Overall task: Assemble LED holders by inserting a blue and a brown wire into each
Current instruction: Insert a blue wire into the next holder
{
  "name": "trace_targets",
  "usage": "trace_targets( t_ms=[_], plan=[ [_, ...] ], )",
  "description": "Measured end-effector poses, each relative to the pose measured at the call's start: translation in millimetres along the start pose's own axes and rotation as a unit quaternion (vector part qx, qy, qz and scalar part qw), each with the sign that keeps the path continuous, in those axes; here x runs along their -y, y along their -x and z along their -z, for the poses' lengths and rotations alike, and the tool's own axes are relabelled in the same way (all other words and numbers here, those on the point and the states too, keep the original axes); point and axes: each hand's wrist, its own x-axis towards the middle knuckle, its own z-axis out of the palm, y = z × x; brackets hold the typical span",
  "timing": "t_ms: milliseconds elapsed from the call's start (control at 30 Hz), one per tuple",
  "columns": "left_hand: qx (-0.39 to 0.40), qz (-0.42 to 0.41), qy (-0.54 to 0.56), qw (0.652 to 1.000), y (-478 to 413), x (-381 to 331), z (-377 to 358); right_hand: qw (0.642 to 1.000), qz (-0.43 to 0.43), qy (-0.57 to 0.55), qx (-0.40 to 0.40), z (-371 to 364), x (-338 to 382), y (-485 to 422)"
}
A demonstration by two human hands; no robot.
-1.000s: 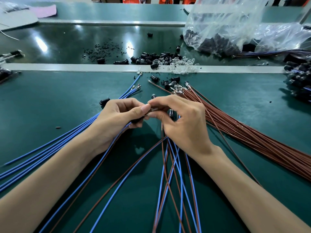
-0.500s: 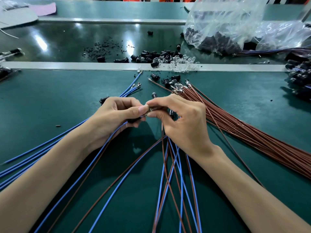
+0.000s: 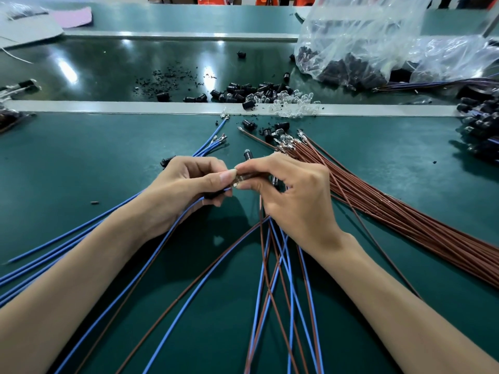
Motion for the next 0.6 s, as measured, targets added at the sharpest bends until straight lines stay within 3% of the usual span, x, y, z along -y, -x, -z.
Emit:
trace_targets(
  t_ms=[300,600],
  plan=[
    [-0.008,0.017,0.011,1.0,-0.7,0.6,0.9,0.998,0.049,0.026,-0.014,-0.2,-1.7,-0.9],
    [0.021,-0.007,-0.04,0.999,-2.3,3.9,3.6,1.0,0.016,0.002,0.013,2.0,-3.4,-0.6]
  ],
)
